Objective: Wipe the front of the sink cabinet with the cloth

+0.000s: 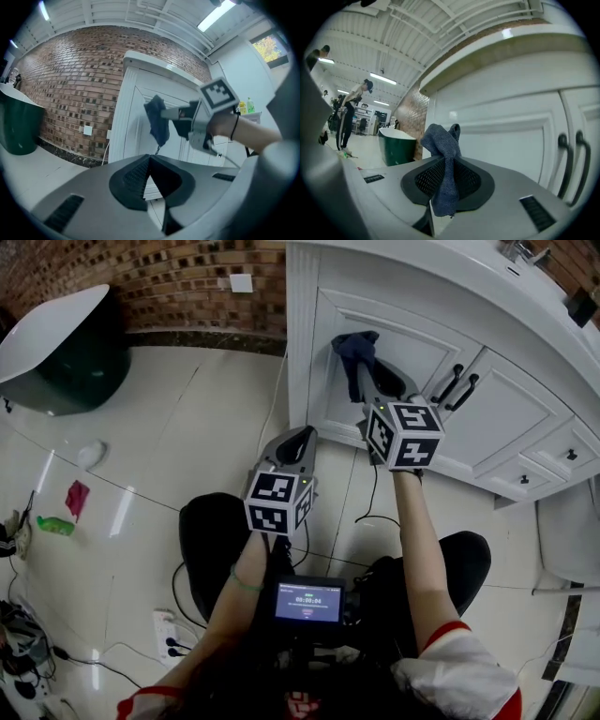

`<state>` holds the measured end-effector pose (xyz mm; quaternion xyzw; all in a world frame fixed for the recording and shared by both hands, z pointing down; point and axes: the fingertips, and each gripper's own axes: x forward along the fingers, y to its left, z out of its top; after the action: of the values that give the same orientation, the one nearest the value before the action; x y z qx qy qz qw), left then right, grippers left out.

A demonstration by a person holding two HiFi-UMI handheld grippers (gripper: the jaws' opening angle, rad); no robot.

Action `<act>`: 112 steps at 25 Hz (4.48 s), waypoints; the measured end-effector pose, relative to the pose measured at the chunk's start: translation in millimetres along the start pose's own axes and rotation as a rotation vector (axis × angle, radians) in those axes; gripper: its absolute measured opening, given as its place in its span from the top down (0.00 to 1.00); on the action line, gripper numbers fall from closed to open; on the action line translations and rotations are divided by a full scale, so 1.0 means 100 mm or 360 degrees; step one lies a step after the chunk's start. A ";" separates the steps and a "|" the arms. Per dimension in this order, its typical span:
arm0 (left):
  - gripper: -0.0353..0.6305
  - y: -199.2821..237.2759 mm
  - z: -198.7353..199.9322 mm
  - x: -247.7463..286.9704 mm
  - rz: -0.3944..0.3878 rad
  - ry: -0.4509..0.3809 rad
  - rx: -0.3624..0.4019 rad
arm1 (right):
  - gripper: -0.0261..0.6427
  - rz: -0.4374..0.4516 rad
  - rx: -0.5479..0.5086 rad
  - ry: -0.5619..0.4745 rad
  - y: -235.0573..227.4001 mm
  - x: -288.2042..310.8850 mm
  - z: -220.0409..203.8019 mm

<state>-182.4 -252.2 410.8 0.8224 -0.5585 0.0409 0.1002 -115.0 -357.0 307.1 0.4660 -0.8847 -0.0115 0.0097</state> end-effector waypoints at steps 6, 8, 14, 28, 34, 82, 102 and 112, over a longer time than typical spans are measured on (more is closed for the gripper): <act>0.92 -0.13 -0.07 0.06 -0.0022 0.0040 0.0025 | 0.87 -0.0076 -0.0092 -0.0178 -0.26 -0.16 0.87; 0.92 -0.16 -0.09 0.07 -0.0033 0.0050 0.0035 | 0.87 -0.0103 -0.0105 -0.0158 -0.31 -0.16 0.86; 0.92 -0.20 -0.12 0.07 -0.0063 0.0043 0.0058 | 0.87 -0.0139 -0.0069 0.0007 -0.36 -0.18 0.25; 0.92 -0.46 -0.19 0.15 -0.0195 0.0049 0.0191 | 0.87 -0.0076 0.0081 0.0572 -0.20 -0.04 -1.87; 0.92 -0.62 -0.34 0.16 -0.0281 0.0098 0.0297 | 0.87 -0.0078 0.0143 0.0801 -0.11 -0.01 -2.60; 0.92 -1.36 -0.04 0.39 -0.0461 0.0064 0.0483 | 0.87 -0.0173 -0.0017 0.0438 -1.03 -0.71 -1.08; 0.92 -1.35 -0.44 0.56 -0.0466 0.0159 0.0344 | 0.87 -0.0203 0.0052 0.1073 -1.03 -0.75 -3.03; 0.92 -1.51 -0.14 0.52 -0.0474 0.0060 0.0339 | 0.87 -0.0210 0.0000 0.0406 -1.20 -0.91 -1.09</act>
<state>-22.8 -242.8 416.0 0.9011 -0.4211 0.0998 0.0279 38.0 -351.1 411.8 0.5208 -0.8437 0.0472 0.1212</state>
